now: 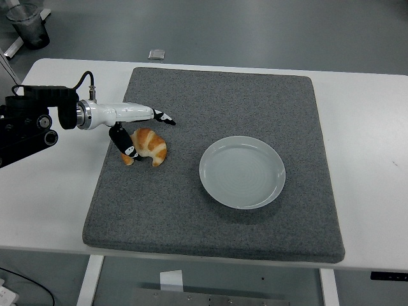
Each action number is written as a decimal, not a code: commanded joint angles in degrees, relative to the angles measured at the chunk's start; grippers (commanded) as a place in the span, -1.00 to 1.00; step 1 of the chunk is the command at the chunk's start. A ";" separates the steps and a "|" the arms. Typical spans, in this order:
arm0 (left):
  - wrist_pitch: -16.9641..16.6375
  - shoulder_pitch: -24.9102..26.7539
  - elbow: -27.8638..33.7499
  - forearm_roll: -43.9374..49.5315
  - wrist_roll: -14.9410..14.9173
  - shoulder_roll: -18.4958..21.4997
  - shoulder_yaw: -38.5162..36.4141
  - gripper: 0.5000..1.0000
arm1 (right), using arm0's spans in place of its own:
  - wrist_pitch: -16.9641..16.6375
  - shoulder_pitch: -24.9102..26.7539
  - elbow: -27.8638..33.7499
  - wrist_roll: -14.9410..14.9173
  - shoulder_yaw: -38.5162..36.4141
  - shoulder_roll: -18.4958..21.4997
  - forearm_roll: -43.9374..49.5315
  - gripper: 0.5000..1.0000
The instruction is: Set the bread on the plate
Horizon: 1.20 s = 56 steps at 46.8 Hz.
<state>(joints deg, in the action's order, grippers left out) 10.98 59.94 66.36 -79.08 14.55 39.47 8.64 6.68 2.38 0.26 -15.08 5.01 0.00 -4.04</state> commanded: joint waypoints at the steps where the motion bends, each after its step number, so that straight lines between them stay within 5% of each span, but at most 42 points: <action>1: 0.09 0.00 -0.18 -0.20 0.04 0.00 -0.20 1.00 | 0.00 -0.01 0.00 -0.04 0.00 0.00 0.00 0.73; 56: -3.68 -1.06 -2.81 -0.99 0.04 -2.73 -1.25 0.90 | 0.00 -0.01 0.00 -0.04 0.00 0.00 0.00 0.73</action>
<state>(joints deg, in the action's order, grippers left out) 7.83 59.00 63.48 -80.07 14.64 37.00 7.47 6.68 2.38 0.26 -15.08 5.01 0.00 -4.04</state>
